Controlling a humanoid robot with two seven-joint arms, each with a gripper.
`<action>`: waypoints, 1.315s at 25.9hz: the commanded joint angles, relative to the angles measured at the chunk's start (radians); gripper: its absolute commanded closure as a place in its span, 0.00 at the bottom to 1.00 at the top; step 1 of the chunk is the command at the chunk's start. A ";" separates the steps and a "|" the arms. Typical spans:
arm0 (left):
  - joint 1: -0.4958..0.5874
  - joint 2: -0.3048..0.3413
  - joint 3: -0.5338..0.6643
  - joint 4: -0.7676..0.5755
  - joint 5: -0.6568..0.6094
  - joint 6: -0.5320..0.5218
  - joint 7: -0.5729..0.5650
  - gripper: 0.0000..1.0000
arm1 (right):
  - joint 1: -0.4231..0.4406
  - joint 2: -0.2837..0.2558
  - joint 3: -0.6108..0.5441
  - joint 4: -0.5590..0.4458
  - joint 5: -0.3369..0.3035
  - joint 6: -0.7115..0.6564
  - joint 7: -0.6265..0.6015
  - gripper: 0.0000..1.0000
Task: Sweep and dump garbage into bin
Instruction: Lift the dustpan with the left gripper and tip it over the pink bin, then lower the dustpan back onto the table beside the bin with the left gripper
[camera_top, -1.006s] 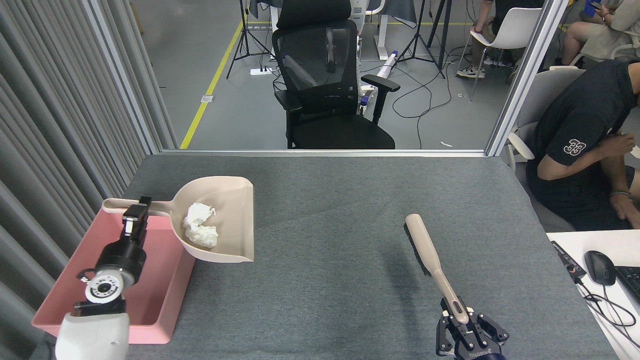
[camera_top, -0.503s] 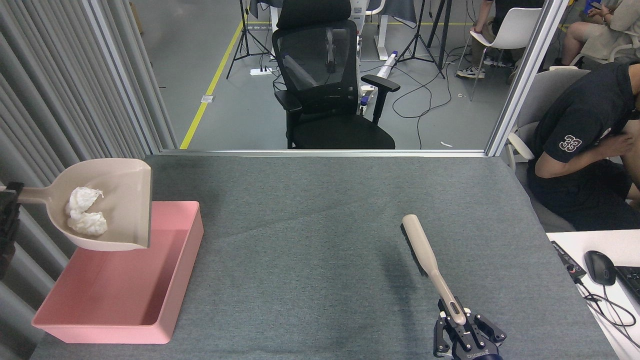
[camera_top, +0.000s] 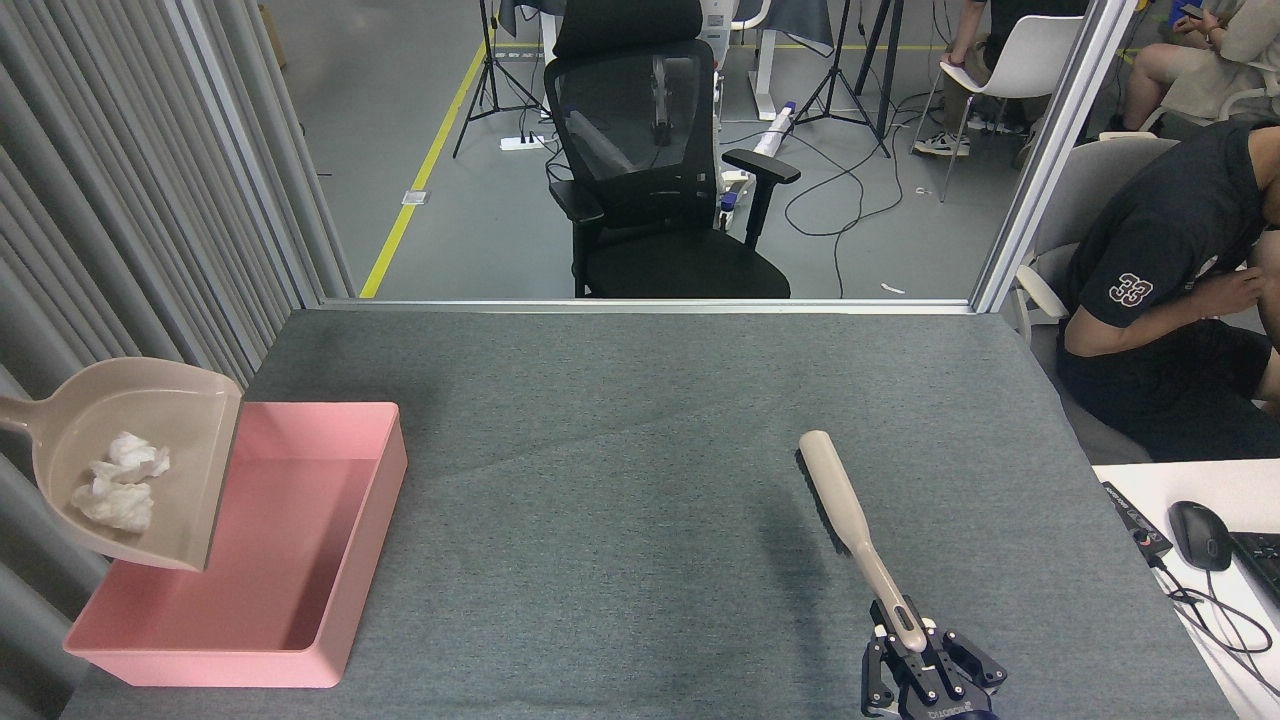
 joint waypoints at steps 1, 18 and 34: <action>-0.025 -0.004 0.002 -0.053 -0.129 -0.011 0.017 0.80 | 0.000 0.000 0.000 0.000 0.001 -0.002 -0.001 0.82; -0.051 -0.094 -0.048 -0.161 0.250 0.302 -0.064 0.80 | 0.000 0.000 0.002 -0.003 0.002 -0.002 0.000 0.82; 0.253 -0.728 -0.056 -0.613 -0.016 0.469 -0.041 0.79 | 0.000 -0.001 0.000 -0.014 0.001 -0.002 0.000 0.82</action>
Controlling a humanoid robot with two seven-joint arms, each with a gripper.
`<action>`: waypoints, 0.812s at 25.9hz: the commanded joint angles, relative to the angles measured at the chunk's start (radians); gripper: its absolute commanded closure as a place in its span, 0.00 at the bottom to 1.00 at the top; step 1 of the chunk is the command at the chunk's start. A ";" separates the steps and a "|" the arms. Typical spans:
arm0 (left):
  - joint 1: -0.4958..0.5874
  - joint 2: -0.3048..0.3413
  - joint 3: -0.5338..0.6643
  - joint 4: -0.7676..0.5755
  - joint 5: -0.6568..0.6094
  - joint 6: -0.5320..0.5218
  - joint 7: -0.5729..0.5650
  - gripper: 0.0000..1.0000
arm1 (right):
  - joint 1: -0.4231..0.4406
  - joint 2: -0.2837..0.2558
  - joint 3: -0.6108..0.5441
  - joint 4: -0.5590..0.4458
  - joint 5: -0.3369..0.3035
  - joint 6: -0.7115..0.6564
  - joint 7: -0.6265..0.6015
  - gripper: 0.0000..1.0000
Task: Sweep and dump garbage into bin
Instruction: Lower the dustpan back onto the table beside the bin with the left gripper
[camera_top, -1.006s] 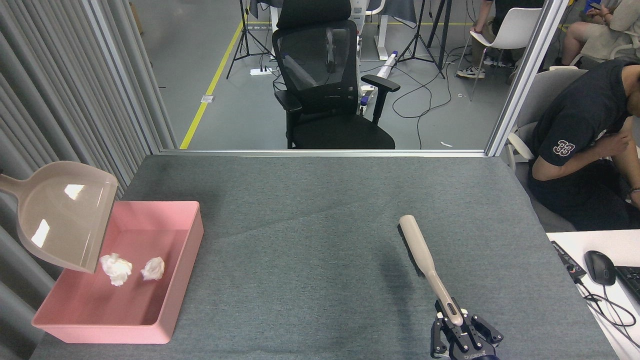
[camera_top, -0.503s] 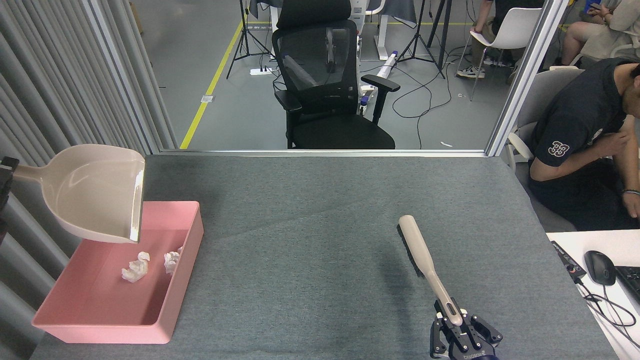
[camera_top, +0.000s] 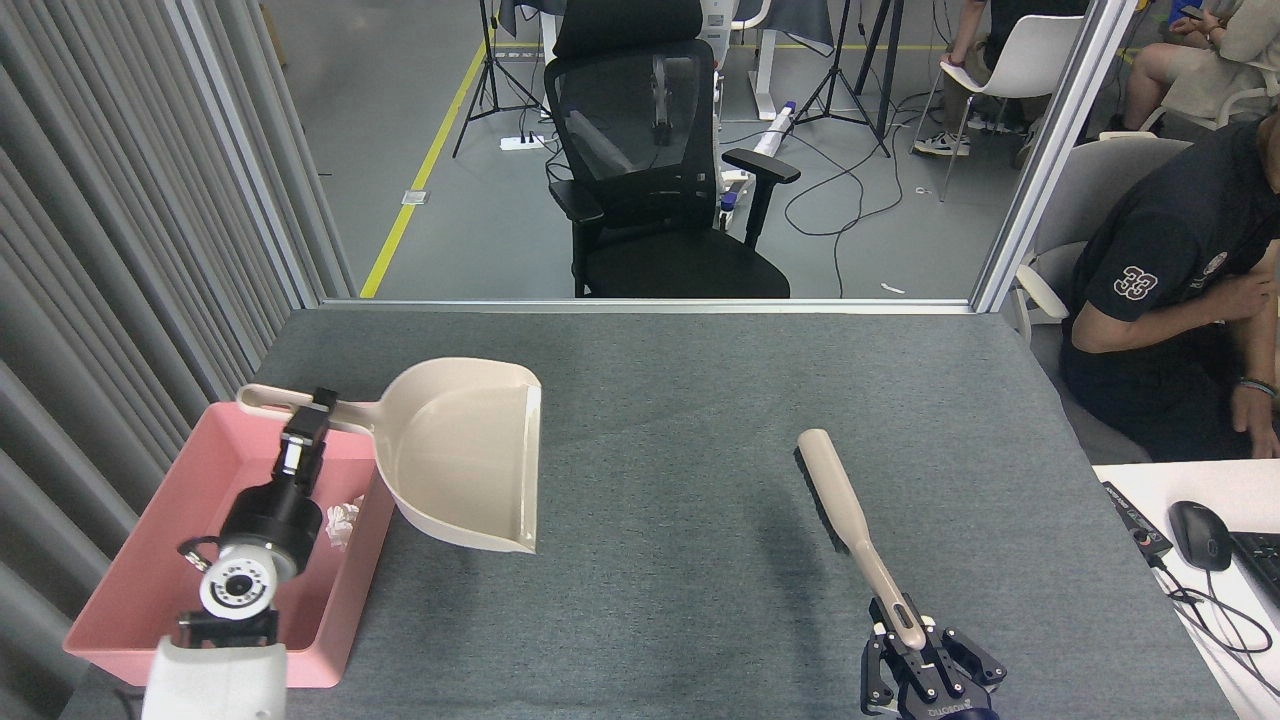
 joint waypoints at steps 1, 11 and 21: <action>0.067 -0.164 -0.012 -0.004 -0.131 -0.069 0.004 0.79 | -0.001 -0.001 -0.001 -0.001 0.000 0.000 0.000 0.82; 0.079 -0.194 -0.018 0.134 -0.174 -0.134 0.161 0.79 | 0.002 0.000 -0.001 -0.010 0.000 0.001 0.000 0.82; 0.073 -0.195 -0.070 0.213 -0.022 -0.162 0.178 0.78 | 0.004 0.002 0.001 -0.012 0.000 0.003 0.002 0.81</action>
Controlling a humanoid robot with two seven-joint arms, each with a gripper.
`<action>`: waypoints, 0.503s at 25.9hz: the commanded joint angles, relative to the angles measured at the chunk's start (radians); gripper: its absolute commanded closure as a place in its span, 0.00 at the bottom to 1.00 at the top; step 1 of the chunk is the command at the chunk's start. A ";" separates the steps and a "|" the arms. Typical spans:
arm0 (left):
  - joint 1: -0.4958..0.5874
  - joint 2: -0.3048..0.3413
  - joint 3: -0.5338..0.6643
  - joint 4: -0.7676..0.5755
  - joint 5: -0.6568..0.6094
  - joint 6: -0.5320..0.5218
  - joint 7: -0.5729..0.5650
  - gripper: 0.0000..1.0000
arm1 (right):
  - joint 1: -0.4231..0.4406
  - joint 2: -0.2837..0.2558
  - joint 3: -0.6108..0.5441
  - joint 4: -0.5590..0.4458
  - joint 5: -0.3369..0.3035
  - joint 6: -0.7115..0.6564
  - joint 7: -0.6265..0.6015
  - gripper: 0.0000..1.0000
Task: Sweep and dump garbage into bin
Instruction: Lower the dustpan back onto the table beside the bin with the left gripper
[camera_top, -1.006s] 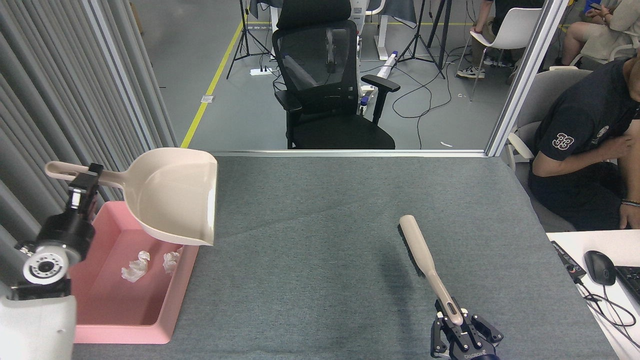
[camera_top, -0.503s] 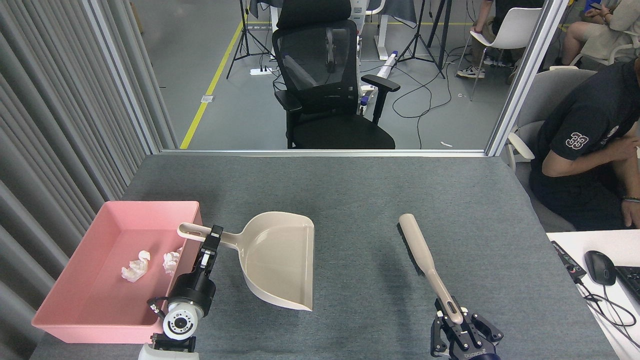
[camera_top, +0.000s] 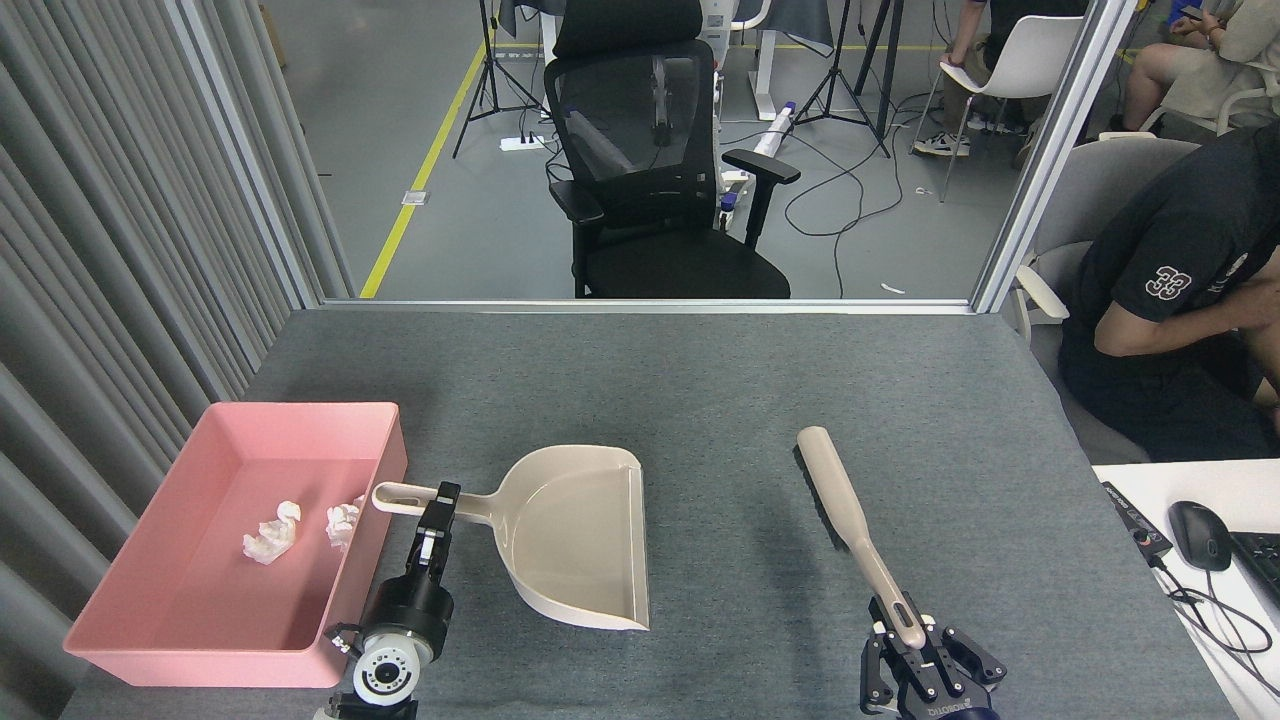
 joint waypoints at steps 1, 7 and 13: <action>-0.004 0.000 -0.032 0.033 0.051 -0.006 0.022 0.78 | -0.001 0.001 0.000 0.000 0.000 0.003 0.001 0.81; -0.006 0.000 -0.035 0.094 0.049 -0.053 0.047 0.77 | -0.008 0.001 0.002 0.001 0.003 0.004 0.004 0.81; -0.041 0.000 -0.035 0.136 0.038 -0.050 0.058 0.74 | -0.003 0.012 0.025 0.008 0.005 -0.002 0.005 0.78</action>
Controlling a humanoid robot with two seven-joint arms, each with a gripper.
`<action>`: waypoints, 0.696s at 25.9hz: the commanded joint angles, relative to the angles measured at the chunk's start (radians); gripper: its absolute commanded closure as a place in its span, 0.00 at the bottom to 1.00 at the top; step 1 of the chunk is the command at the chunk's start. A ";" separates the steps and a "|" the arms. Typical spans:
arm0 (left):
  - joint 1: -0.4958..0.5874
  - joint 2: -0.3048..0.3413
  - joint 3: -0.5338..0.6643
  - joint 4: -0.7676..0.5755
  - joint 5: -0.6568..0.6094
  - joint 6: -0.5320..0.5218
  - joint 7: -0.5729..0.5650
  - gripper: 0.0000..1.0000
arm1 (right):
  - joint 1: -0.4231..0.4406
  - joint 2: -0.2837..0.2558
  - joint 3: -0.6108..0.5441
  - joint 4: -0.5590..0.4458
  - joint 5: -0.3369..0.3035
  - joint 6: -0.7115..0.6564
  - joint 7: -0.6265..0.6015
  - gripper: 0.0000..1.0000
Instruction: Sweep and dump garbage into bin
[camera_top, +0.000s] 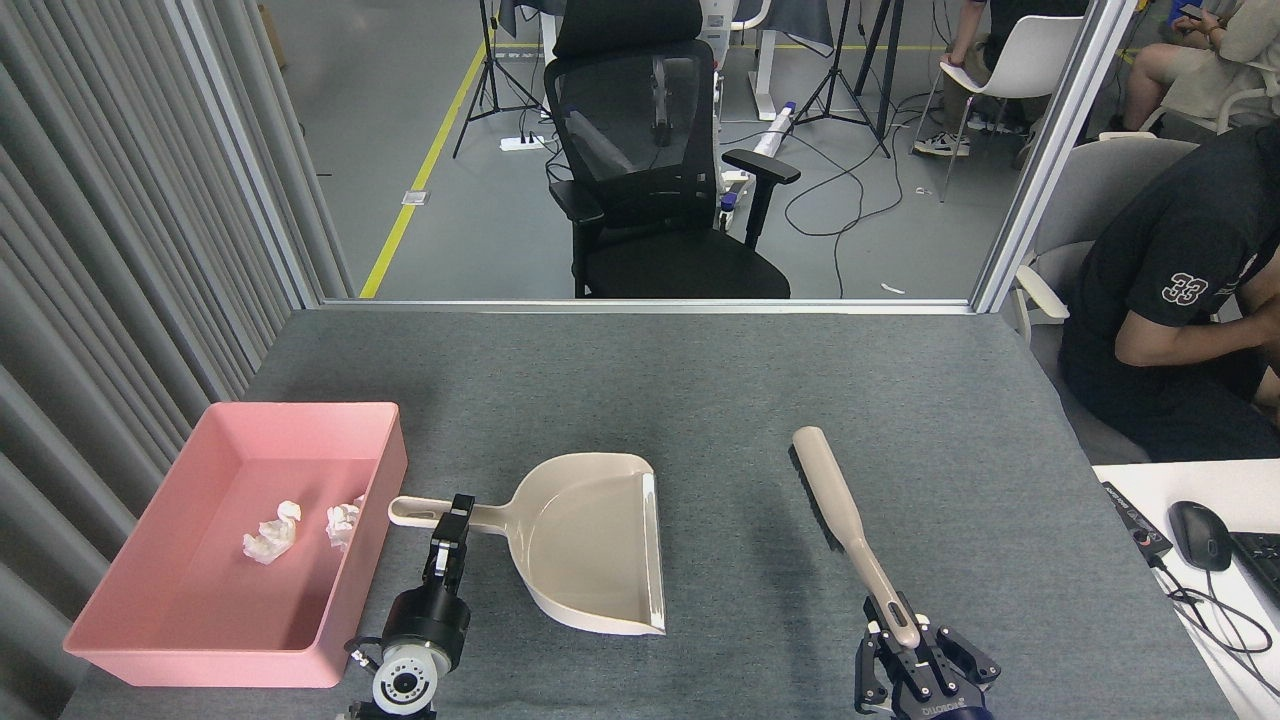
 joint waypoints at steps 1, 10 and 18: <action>-0.025 0.000 -0.001 0.042 -0.011 0.002 0.008 0.74 | 0.002 0.002 0.034 0.003 0.001 -0.005 0.002 0.78; -0.029 0.002 -0.034 0.048 -0.023 0.006 0.014 0.32 | -0.004 0.001 0.045 0.018 0.001 -0.002 0.003 0.76; 0.042 0.003 -0.083 -0.089 -0.034 0.084 -0.009 0.01 | -0.013 0.005 0.039 0.033 -0.001 0.006 0.006 0.44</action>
